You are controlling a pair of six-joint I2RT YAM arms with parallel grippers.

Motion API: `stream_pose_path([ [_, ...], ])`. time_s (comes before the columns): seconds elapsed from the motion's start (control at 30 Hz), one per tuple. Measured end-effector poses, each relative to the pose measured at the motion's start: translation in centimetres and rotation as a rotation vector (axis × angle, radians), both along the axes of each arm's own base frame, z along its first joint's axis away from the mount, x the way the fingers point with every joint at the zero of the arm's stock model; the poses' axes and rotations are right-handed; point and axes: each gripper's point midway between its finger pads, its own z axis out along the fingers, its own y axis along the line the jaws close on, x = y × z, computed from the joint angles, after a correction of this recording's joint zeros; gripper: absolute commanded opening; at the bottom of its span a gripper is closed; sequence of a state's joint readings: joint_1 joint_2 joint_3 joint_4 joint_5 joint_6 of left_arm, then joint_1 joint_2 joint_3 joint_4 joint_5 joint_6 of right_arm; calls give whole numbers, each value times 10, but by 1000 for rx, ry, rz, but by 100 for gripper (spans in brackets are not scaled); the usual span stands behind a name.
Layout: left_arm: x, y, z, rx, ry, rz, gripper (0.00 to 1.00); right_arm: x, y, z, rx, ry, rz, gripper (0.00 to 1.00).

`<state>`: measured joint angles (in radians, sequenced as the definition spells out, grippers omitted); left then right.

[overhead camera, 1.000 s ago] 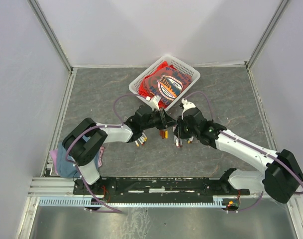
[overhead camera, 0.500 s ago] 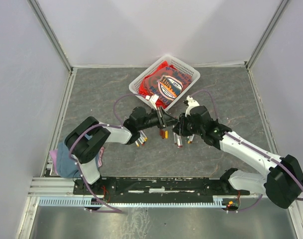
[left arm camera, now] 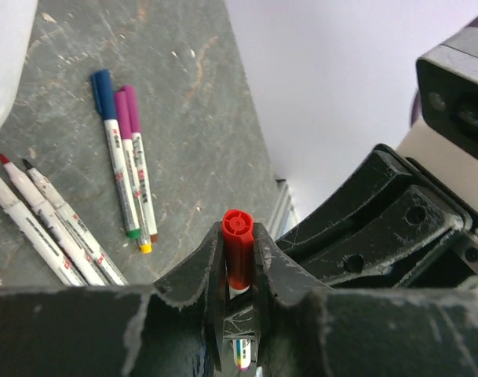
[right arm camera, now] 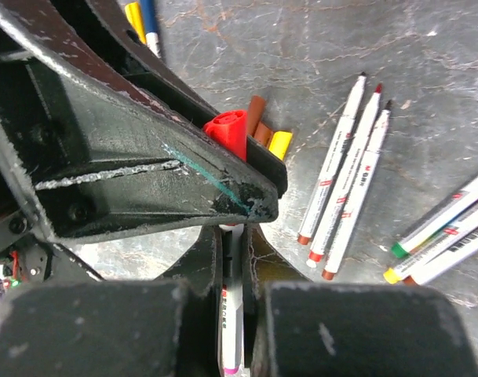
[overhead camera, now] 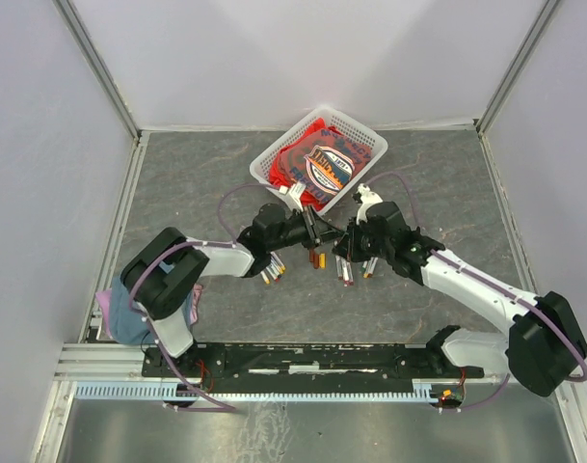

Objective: Open the pen caps

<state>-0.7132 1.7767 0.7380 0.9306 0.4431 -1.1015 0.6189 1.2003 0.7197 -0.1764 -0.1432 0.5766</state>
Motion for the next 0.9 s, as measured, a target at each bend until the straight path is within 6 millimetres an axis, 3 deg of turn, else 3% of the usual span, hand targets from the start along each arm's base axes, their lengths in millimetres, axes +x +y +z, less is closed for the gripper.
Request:
stream_pose_path([
  [0.27,29,-2,17,227,-31,208,3,26,-8,15,-140,-118,-101,1],
  [0.47,34,1,11,271,-32,286,3,20,-11,4,-194,-102,-102,1],
  [0.67,64,38,22,242,-97,436,3,4,-27,-17,-229,-30,-103,1],
  [0.8,67,54,25,190,-127,444,3,-2,-30,-10,-137,-8,-103,1],
  [0.9,66,63,15,202,-120,439,3,1,-33,-1,-97,-16,-117,1],
])
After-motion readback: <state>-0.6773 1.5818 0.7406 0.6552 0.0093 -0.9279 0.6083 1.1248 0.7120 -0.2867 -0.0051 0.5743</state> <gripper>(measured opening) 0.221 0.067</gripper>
